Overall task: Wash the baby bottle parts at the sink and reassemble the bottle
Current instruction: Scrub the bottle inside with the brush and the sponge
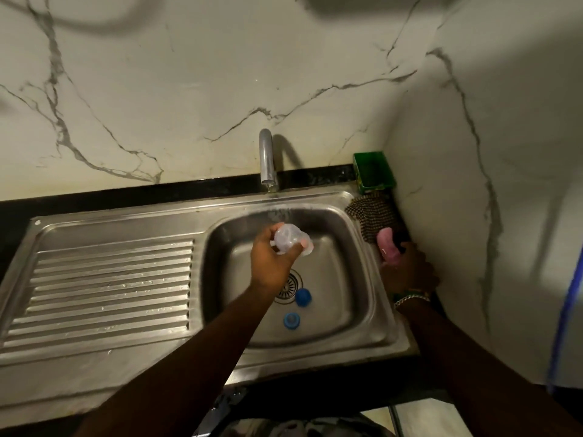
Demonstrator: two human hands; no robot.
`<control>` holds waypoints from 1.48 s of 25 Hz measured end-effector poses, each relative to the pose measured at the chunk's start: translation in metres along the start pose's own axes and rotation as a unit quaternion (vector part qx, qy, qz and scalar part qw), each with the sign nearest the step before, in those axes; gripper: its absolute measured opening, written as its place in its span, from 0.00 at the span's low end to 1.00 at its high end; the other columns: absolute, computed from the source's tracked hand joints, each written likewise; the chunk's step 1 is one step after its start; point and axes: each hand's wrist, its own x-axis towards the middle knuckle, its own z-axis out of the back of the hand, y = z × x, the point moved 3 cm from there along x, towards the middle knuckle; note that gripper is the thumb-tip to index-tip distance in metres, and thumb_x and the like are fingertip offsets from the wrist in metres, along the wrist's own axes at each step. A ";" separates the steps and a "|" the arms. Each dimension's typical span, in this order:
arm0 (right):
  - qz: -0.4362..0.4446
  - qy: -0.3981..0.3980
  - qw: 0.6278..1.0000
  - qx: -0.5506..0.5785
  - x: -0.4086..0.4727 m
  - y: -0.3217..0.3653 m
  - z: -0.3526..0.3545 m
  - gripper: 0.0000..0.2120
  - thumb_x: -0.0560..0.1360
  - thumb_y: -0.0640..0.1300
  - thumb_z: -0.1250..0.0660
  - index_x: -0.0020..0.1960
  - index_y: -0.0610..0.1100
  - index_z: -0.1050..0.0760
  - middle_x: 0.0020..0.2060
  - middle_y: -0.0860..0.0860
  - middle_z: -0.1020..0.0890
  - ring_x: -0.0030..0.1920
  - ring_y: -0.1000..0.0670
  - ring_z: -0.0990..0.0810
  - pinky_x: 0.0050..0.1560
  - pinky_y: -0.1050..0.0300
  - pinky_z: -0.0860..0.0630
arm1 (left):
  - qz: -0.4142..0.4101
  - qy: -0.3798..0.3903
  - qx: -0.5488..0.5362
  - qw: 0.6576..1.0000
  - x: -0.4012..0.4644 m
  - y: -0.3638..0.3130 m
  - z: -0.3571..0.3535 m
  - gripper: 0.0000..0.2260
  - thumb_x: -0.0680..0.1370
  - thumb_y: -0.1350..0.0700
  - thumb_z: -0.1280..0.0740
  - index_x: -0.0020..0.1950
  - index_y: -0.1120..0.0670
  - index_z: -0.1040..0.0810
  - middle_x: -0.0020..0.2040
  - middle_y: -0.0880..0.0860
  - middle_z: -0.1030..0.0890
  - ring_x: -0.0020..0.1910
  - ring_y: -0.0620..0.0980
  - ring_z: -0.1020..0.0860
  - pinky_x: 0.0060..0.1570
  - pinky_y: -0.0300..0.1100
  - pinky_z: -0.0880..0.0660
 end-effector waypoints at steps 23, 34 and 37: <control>0.458 0.256 0.805 0.276 -0.120 0.155 0.100 0.12 0.78 0.43 0.29 0.61 0.52 0.20 0.52 0.60 0.16 0.52 0.60 0.18 0.54 0.60 0.21 | 0.174 0.020 -0.378 0.909 -0.069 -0.078 0.061 0.12 0.84 0.49 0.37 0.61 0.56 0.24 0.58 0.62 0.20 0.48 0.56 0.20 0.43 0.43 0.20; 0.431 0.077 0.875 0.206 -0.120 0.160 0.107 0.08 0.72 0.46 0.28 0.49 0.54 0.23 0.41 0.56 0.16 0.40 0.51 0.18 0.39 0.52 0.19 | 0.090 0.044 -0.230 0.968 -0.067 -0.092 0.061 0.09 0.83 0.49 0.35 0.60 0.51 0.27 0.54 0.57 0.18 0.47 0.53 0.18 0.41 0.44 0.19; 0.409 0.127 0.871 0.240 -0.116 0.161 0.103 0.14 0.69 0.51 0.27 0.49 0.56 0.30 0.41 0.55 0.17 0.40 0.50 0.17 0.39 0.47 0.19 | 0.092 0.050 -0.208 0.973 -0.064 -0.093 0.064 0.12 0.83 0.48 0.35 0.63 0.52 0.27 0.56 0.58 0.18 0.47 0.53 0.18 0.41 0.43 0.20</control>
